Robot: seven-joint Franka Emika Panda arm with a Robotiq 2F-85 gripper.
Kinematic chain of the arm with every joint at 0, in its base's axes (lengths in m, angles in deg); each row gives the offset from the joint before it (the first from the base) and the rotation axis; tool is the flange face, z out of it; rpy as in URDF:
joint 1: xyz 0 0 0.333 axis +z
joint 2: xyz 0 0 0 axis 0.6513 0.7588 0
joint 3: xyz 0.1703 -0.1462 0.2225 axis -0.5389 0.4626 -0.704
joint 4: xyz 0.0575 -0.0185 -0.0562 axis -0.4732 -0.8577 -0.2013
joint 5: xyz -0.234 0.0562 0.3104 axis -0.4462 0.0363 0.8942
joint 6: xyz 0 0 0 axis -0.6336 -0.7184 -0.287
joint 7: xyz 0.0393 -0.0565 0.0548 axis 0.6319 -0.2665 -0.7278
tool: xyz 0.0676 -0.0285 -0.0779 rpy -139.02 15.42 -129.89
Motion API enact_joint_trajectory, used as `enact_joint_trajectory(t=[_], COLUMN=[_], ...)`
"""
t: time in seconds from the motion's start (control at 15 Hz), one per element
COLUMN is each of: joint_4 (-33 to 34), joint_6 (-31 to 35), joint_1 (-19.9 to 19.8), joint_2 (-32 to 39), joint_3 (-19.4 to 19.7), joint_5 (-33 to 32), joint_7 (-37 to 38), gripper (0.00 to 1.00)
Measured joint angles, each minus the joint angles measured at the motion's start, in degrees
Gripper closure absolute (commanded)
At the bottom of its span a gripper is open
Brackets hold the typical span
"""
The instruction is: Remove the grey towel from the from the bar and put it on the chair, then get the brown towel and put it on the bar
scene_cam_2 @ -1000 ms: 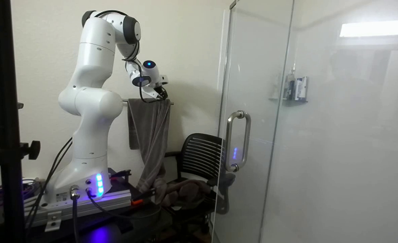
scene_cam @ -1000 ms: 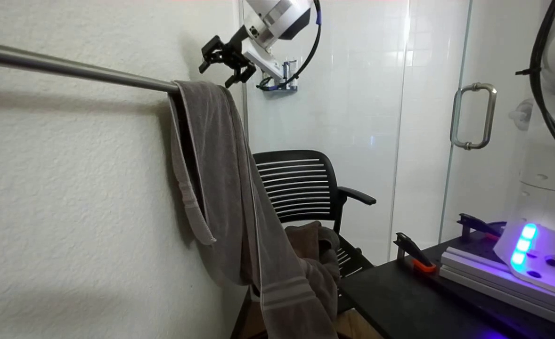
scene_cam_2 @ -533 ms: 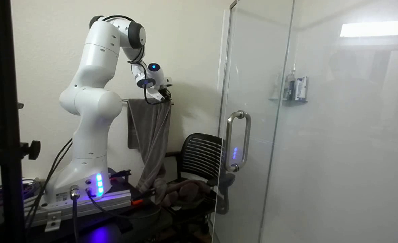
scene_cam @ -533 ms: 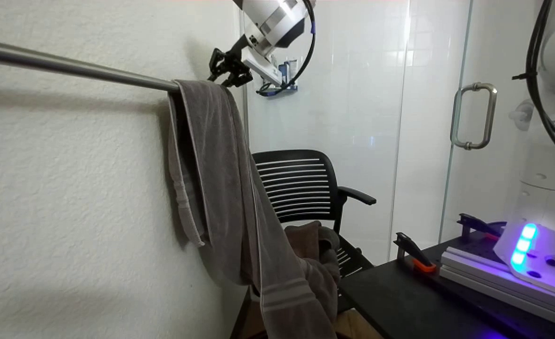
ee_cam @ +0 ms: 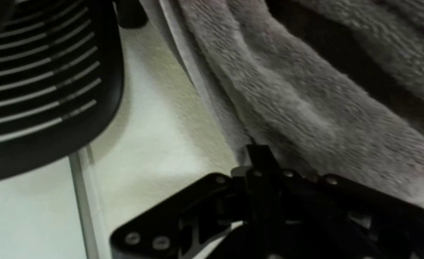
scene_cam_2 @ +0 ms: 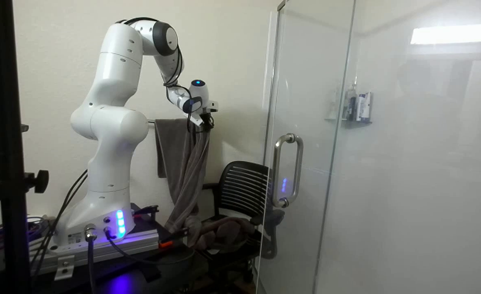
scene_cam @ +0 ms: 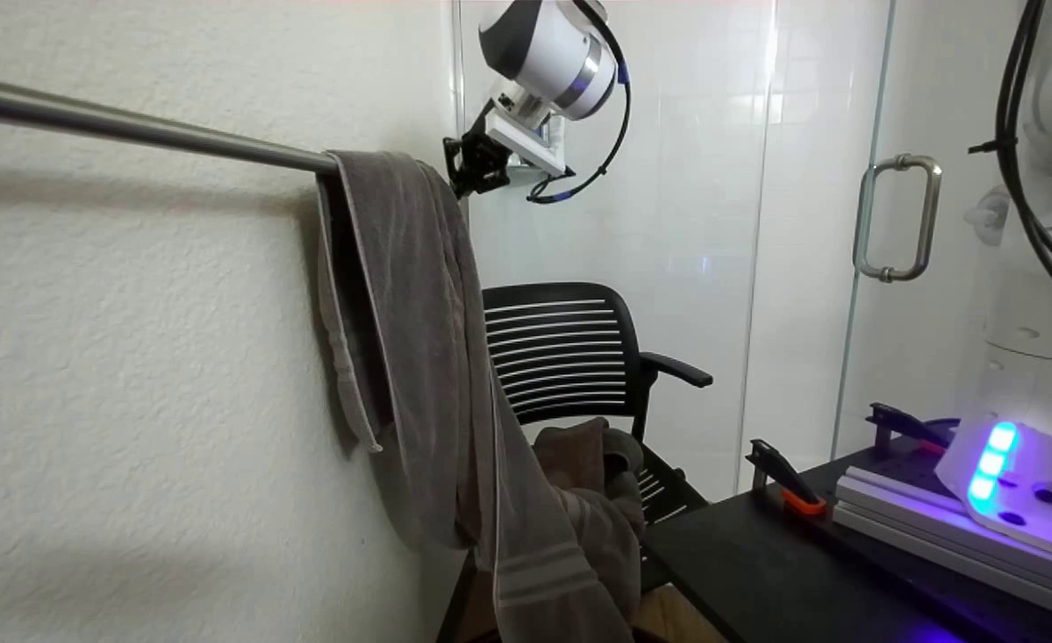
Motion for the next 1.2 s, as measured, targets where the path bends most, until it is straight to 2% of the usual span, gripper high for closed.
enact_joint_trajectory(t=[0.13,0.2,0.27,0.4,0.6,0.93,1.0,1.2], joint_4=[0.50,1.22,2.16,4.47,7.22,7.52,7.38,6.43], joint_6=[-6.64,-10.08,-13.43,-19.08,-25.41,-31.96,-32.26,-30.84], joint_1=[0.74,0.32,-0.22,-1.22,-2.29,-3.93,-4.40,-5.45], joint_2=[0.76,1.04,1.21,1.20,0.42,-2.13,-2.47,-3.71], joint_3=[3.03,3.16,2.81,1.34,-0.64,-0.70,-0.70,-0.82], joint_5=[-3.90,-5.42,-6.13,-5.75,-6.30,-11.21,-11.45,-10.33], joint_7=[6.02,8.85,11.06,12.52,11.50,6.72,4.73,-3.24], gripper=[1.00,0.74,0.73,0.61,0.39,0.05,0.01,0.00])
